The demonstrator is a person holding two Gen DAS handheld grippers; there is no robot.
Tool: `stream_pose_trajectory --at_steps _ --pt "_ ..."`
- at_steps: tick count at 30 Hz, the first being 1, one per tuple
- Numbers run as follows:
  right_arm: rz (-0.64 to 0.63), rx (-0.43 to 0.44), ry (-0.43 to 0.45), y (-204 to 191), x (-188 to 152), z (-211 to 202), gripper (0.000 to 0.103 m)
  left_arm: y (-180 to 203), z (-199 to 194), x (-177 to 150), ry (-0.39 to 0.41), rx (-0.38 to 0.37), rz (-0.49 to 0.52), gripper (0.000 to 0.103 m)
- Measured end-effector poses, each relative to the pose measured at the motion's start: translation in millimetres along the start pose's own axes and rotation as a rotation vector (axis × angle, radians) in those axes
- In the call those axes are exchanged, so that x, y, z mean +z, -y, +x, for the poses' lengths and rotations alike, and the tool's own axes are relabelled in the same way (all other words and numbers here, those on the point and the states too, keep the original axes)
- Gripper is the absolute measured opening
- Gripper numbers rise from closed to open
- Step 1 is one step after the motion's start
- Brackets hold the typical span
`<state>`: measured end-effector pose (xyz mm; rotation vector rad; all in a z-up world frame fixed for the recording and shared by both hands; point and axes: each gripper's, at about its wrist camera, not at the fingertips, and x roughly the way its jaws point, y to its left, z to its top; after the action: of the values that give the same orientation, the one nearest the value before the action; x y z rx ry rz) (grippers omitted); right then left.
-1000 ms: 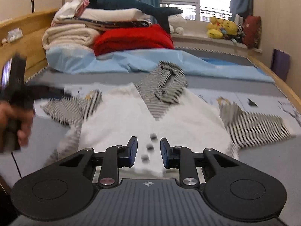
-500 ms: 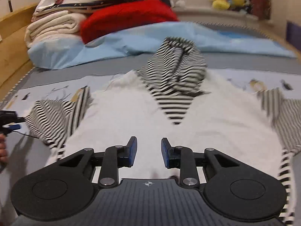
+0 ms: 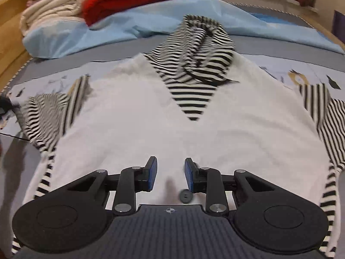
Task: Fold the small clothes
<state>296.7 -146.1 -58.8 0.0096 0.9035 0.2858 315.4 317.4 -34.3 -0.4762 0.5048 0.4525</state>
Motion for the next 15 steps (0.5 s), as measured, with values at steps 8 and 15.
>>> stream_pose_trajectory --at_steps 8,15 --pt "0.211 -0.073 -0.043 52 2 7 0.030 196 -85 -92 -0.181 -0.528 0.333 0.002" --pt "0.422 -0.137 0.011 103 9 -10 0.030 220 -116 -107 -0.304 -0.546 0.292 0.035"
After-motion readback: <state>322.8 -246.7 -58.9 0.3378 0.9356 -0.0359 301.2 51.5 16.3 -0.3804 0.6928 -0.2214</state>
